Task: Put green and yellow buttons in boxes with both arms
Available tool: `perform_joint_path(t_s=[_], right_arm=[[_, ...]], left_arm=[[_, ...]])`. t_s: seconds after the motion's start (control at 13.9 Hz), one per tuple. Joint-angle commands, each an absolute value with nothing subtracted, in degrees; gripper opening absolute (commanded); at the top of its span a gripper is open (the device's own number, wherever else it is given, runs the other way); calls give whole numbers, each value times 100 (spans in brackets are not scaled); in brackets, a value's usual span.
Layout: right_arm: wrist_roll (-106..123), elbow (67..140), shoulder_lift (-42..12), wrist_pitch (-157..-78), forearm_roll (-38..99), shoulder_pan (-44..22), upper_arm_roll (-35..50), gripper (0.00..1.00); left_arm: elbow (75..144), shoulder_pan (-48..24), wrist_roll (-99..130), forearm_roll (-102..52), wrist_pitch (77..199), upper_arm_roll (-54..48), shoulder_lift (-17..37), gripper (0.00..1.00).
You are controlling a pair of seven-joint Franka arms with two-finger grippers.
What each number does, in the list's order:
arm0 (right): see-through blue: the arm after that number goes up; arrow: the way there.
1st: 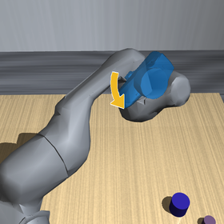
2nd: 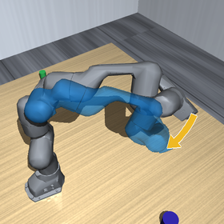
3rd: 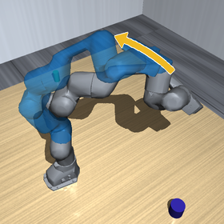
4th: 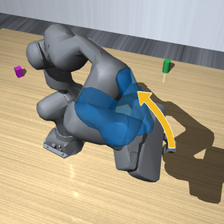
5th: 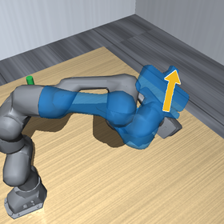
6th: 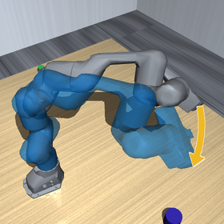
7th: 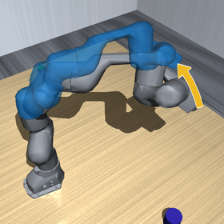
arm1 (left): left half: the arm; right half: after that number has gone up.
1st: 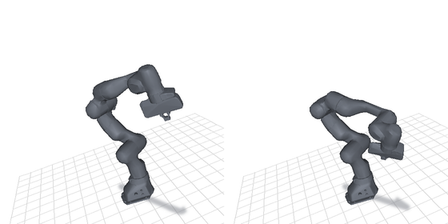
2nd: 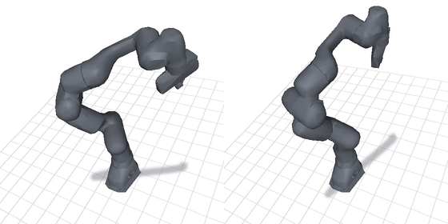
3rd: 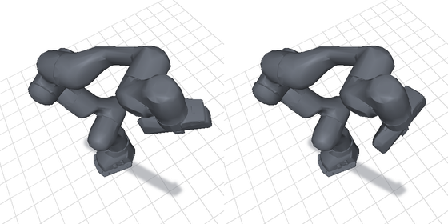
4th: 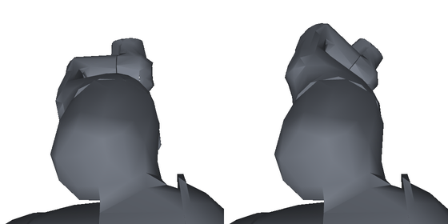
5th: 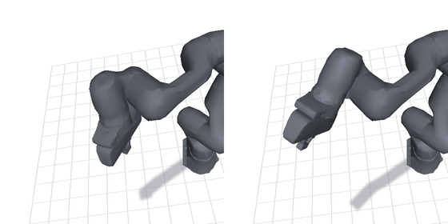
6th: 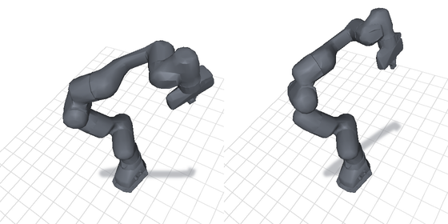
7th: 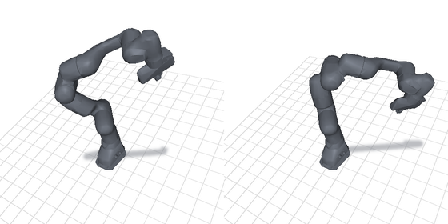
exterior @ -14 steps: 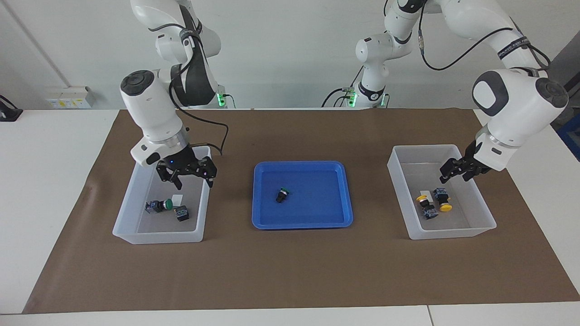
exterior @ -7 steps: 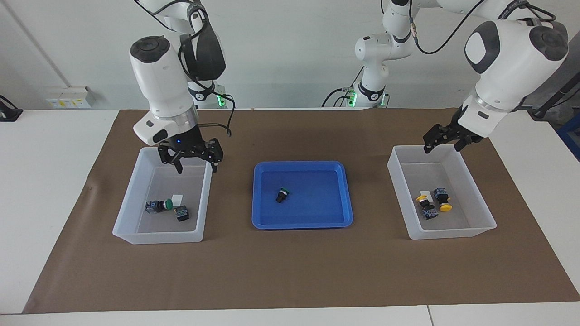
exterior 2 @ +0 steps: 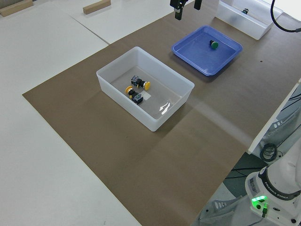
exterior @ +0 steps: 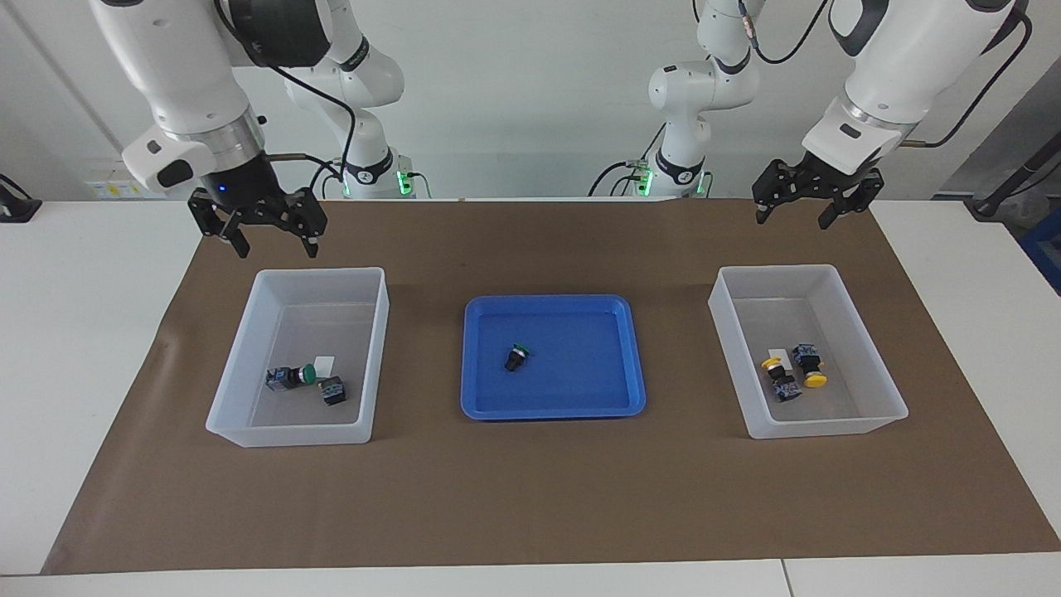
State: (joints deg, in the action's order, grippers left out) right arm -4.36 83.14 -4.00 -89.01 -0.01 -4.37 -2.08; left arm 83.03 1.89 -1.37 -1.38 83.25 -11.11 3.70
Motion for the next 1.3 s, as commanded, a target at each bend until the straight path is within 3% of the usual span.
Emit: perform_joint_path(t_s=[0.0, 0.36, 1.23], right_arm=[[-290, 8446, -168, -8623, -114, -273, -158, 100], [-352, 8885, 79, -8666, -62, -150, -141, 100], [-247, 8859, 70, -8718, -236, 0, 9, 100]], left_arm=[[8341, -17, -229, -26, 8332, -1046, 343, 100], [8385, 53, -237, -35, 8587, -1002, 316, 100], [8718, -299, -272, -62, 8973, -290, 378, 100]])
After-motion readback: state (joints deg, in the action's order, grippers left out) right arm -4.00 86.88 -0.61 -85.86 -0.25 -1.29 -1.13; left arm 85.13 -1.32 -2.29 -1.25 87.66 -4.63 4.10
